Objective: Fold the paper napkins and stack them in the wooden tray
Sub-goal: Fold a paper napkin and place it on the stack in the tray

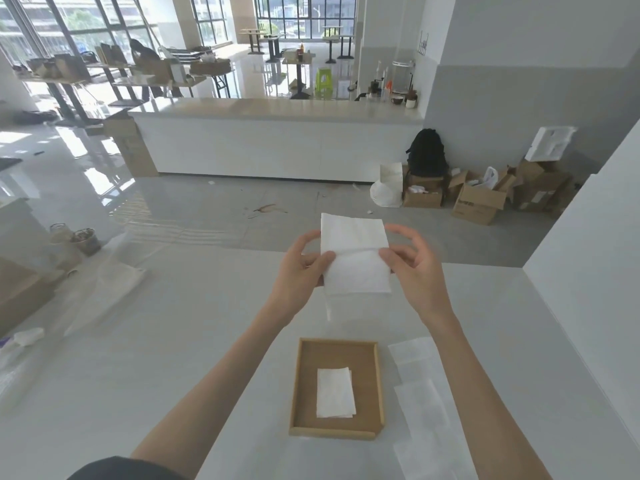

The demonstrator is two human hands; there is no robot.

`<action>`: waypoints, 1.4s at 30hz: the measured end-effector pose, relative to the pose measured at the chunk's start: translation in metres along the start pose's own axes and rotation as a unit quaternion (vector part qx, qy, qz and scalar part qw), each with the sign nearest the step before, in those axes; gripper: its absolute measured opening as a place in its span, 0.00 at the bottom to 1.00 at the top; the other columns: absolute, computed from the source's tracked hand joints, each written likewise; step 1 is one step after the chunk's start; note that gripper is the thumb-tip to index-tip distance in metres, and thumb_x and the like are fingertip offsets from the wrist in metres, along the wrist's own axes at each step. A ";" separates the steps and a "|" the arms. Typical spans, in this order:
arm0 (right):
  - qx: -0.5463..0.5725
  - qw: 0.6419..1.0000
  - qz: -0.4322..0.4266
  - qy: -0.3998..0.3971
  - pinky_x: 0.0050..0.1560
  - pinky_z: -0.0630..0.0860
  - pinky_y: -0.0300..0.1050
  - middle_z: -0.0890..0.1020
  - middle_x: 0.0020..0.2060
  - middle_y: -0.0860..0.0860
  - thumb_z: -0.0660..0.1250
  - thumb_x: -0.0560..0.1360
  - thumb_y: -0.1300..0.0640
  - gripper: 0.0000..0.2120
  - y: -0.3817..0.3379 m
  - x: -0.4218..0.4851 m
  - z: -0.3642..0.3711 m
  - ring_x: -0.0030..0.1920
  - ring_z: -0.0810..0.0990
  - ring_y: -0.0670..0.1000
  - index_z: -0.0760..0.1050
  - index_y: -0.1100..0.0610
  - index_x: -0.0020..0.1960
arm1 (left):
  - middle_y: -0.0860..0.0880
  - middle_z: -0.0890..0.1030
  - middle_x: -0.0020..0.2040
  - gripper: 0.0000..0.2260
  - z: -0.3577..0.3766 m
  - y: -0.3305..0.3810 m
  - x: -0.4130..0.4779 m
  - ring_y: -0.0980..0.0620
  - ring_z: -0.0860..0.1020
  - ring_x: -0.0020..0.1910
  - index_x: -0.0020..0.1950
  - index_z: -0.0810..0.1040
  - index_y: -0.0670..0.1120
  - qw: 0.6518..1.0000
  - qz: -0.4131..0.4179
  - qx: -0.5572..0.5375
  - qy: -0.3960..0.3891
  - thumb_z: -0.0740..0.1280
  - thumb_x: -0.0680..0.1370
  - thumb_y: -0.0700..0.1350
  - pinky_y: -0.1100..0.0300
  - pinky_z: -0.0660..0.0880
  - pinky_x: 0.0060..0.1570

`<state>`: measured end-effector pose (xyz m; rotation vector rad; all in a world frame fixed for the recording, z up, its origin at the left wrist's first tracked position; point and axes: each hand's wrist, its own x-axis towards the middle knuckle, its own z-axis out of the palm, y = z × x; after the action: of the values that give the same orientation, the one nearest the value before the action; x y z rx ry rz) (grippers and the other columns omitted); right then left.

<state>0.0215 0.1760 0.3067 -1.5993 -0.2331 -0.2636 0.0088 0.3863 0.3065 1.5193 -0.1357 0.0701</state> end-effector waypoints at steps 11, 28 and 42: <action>-0.047 0.999 -0.014 -0.004 0.48 0.76 0.30 0.87 0.45 0.37 0.74 0.77 0.61 0.10 -0.004 0.003 -0.005 0.44 0.83 0.40 0.84 0.46 0.51 | 0.53 0.86 0.43 0.11 0.001 0.008 0.005 0.56 0.85 0.41 0.51 0.82 0.56 0.990 0.047 0.115 0.070 0.72 0.78 0.38 0.53 0.82 0.48; -0.047 0.997 -0.023 -0.059 0.51 0.79 0.44 0.86 0.49 0.45 0.71 0.78 0.50 0.11 -0.018 0.010 -0.005 0.50 0.84 0.49 0.75 0.41 0.60 | 0.56 0.83 0.41 0.06 0.005 0.035 0.009 0.52 0.82 0.42 0.47 0.81 0.50 0.981 0.107 0.139 0.081 0.68 0.79 0.39 0.44 0.82 0.49; -0.047 0.995 -0.050 -0.075 0.47 0.79 0.48 0.85 0.49 0.58 0.70 0.80 0.57 0.17 -0.020 0.009 -0.006 0.47 0.84 0.54 0.77 0.39 0.64 | 0.52 0.81 0.61 0.16 -0.002 0.016 -0.004 0.51 0.80 0.56 0.59 0.82 0.59 0.991 0.084 0.068 -0.073 0.72 0.76 0.40 0.53 0.77 0.58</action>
<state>0.0235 0.1709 0.3286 -1.7047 -0.4215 -0.2346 0.0032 0.3893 0.3214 1.6472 -0.3839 0.1042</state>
